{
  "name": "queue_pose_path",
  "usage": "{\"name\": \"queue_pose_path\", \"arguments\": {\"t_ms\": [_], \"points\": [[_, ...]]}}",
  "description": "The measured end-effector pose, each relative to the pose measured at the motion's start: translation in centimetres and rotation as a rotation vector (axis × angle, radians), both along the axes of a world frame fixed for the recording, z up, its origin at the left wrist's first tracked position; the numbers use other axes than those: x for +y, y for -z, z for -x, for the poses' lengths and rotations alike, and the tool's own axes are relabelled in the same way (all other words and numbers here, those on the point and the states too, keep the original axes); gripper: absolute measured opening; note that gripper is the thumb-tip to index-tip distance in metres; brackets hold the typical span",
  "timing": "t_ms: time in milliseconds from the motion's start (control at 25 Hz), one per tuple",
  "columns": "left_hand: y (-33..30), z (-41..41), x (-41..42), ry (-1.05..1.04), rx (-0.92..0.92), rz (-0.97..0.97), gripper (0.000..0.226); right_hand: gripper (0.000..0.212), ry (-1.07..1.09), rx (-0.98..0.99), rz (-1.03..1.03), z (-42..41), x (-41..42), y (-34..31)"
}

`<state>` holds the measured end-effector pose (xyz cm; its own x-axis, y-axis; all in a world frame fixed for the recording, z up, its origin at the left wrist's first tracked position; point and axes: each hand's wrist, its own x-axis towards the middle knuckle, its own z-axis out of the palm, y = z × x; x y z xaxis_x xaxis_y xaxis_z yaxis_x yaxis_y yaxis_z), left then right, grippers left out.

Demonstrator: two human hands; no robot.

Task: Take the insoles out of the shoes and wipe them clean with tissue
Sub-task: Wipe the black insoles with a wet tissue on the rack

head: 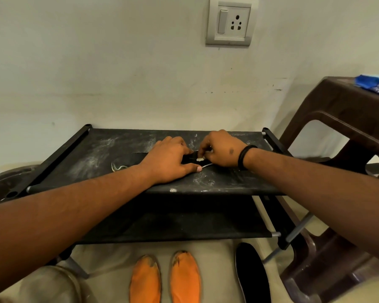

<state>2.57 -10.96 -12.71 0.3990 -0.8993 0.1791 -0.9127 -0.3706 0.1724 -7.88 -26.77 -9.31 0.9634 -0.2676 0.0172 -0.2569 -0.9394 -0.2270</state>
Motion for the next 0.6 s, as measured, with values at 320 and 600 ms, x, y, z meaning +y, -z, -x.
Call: {"name": "queue_pose_path", "arguments": {"t_ms": [320,600], "points": [[0.0,-0.1,0.0,0.010,0.009,-0.001,0.055,0.024,-0.074,0.024,-0.055,0.2,0.7,-0.2],[-0.4,0.3,0.2,-0.022,-0.003,-0.035,0.070,0.023,-0.128,0.061,-0.039,1.2,1.1,-0.2]]}}
